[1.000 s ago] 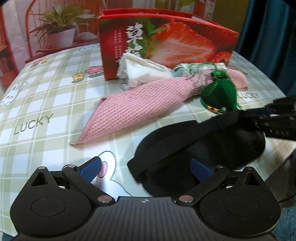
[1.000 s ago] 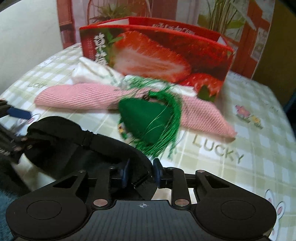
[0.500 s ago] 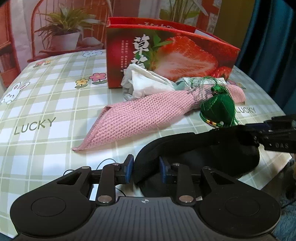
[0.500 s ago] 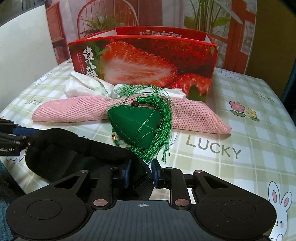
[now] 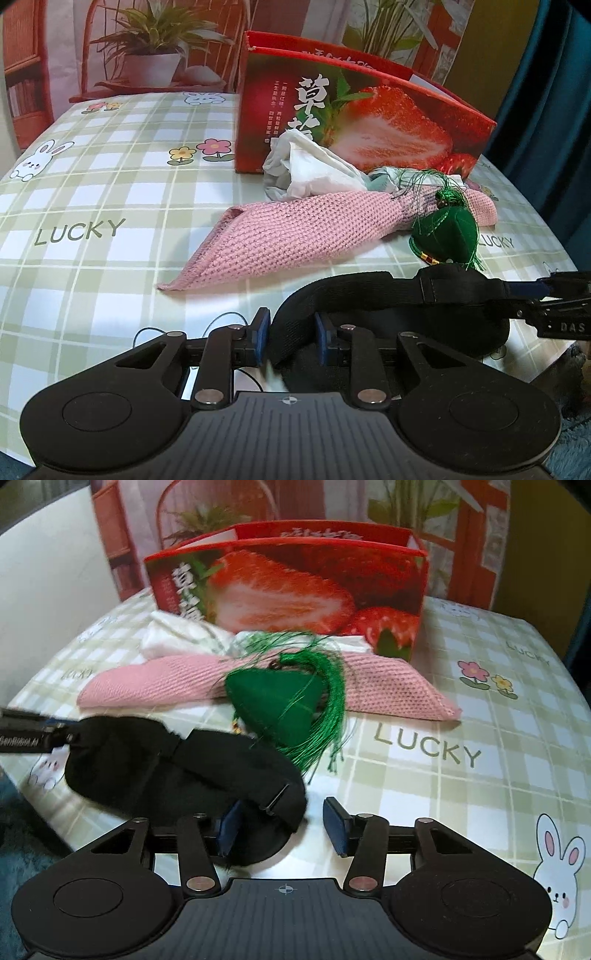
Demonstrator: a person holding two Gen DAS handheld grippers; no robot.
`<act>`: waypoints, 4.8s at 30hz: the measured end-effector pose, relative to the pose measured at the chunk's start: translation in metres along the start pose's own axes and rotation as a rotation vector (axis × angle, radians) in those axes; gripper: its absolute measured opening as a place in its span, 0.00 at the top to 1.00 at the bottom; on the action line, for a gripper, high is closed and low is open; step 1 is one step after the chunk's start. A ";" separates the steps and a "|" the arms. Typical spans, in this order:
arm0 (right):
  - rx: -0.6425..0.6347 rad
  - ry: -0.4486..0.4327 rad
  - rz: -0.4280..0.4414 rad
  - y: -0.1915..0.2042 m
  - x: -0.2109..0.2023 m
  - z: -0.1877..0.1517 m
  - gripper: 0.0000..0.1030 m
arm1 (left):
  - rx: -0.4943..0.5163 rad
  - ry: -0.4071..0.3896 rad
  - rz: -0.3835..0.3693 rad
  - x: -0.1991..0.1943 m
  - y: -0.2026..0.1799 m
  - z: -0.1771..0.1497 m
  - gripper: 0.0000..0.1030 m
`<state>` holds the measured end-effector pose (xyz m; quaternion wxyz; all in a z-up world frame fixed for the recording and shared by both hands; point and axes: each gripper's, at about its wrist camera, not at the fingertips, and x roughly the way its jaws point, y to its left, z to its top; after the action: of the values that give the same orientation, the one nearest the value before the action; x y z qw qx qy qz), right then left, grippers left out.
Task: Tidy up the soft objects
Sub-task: 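Close both grippers on the eye mask strap and lift it, then lower the eye mask into the red box and open both grippers, then move both grippers down to the green tasseled sachet, then close both grippers on the green sachet and lift it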
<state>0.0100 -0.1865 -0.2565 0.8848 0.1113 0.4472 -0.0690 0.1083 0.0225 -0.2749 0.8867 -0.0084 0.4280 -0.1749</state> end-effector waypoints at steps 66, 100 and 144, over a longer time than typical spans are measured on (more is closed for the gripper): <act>-0.195 -0.339 -0.237 -0.047 0.078 0.262 0.71 | 0.076 -0.296 0.115 0.085 -0.035 0.274 0.74; -0.127 -0.396 -0.014 -0.025 -0.023 0.077 0.16 | -0.039 -0.186 -0.018 0.006 -0.036 0.096 0.19; -0.159 -0.258 0.111 -0.009 0.029 0.022 0.41 | -0.006 0.035 -0.269 0.077 -0.089 0.069 0.40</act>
<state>0.0419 -0.2012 -0.2682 0.9434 0.0555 0.3269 0.0019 0.1778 -0.0951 -0.2745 0.8477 -0.0655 0.4388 -0.2909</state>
